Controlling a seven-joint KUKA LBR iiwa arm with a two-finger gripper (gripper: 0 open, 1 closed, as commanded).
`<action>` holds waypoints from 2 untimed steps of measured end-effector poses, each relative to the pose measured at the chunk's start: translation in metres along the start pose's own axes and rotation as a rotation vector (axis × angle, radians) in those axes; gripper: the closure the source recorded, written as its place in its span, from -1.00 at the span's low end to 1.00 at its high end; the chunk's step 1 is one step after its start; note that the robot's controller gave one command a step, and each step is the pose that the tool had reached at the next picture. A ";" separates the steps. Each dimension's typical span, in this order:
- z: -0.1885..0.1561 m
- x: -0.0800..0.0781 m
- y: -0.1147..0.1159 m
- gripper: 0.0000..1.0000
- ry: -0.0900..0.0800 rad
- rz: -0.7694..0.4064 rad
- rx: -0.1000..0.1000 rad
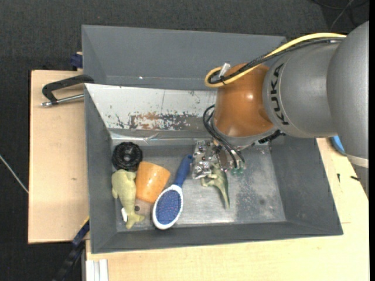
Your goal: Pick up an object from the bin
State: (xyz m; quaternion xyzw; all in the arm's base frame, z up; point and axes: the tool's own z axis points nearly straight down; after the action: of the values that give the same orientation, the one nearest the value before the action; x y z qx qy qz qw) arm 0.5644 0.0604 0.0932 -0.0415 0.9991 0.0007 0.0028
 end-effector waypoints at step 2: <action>0.013 -0.037 0.043 -1.00 -0.004 0.032 -0.004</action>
Offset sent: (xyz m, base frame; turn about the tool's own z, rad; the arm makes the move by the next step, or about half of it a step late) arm 0.0000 0.0000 0.0000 0.0000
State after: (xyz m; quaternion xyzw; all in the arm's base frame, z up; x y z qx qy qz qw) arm 0.5978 0.1068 0.0806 -0.0254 0.9997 0.0027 0.0050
